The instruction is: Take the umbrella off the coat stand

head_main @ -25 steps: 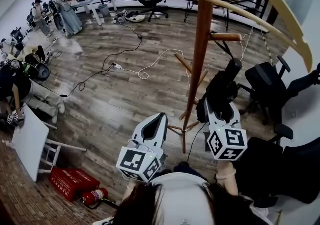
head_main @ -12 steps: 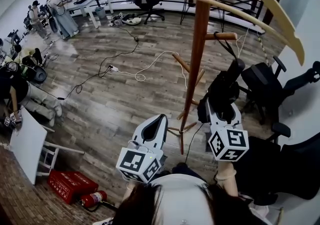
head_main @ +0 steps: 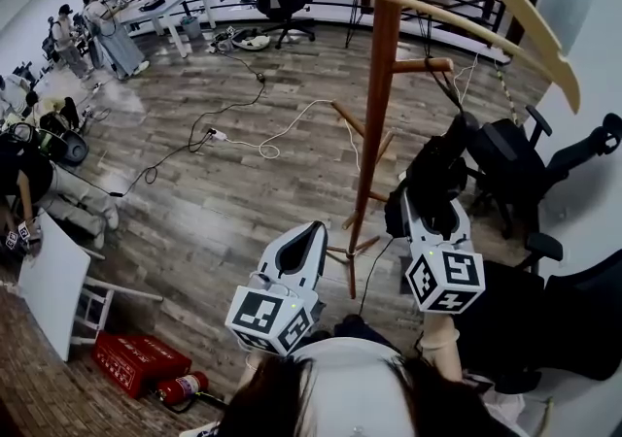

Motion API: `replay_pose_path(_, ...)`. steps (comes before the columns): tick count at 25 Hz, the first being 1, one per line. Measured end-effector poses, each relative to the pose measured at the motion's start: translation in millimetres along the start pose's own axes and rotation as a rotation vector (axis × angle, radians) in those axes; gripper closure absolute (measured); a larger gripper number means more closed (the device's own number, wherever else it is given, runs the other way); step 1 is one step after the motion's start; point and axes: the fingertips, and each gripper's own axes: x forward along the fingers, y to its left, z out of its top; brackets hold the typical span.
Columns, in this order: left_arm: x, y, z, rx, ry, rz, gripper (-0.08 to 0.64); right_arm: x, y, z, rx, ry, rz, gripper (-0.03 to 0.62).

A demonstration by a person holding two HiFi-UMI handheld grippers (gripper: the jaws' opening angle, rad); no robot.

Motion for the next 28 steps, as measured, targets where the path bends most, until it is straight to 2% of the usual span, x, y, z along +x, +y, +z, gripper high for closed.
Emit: replay_pose_path(28,-15.0,-19.1,4.4,0.013,-0.003,-0.026,0.551,-29.3,-4.1,13.9,-0.023,-0.048,-0.035,0.348)
